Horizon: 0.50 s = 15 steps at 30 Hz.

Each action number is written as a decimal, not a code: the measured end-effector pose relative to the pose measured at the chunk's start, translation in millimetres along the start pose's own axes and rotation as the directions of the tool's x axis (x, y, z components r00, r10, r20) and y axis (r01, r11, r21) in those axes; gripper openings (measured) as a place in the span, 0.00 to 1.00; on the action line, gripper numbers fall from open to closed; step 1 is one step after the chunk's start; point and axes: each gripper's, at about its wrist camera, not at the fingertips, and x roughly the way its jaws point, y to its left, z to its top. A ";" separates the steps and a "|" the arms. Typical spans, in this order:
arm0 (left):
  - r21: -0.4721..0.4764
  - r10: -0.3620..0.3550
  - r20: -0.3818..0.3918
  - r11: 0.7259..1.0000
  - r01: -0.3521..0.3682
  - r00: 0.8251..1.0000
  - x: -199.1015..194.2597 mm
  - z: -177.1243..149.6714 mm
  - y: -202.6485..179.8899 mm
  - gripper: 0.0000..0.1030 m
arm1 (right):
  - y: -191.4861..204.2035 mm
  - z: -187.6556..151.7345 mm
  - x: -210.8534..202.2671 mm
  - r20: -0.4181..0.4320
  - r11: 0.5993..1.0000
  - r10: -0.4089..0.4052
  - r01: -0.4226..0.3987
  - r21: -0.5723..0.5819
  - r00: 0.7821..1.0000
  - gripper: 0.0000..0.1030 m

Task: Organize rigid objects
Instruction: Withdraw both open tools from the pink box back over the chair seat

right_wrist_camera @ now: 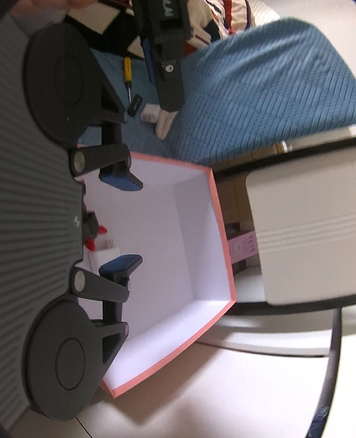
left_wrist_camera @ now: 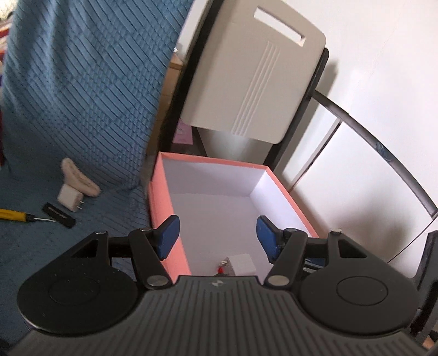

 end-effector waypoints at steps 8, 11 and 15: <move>-0.012 0.028 0.034 1.000 -0.028 0.999 -44.8 -12.1 20.0 0.66 | 28.8 -14.9 -23.7 0.003 0.999 0.040 -0.040 -0.034 0.999 0.53; -0.015 0.043 0.038 0.999 -0.042 0.998 -58.2 -17.6 29.6 0.66 | 39.2 -22.1 -31.0 0.000 0.998 0.051 -0.051 -0.045 0.999 0.53; -0.030 0.061 0.042 0.998 -0.060 0.997 -75.4 -25.3 43.3 0.66 | 52.0 -30.1 -38.0 -0.007 0.996 0.066 -0.066 -0.061 0.998 0.53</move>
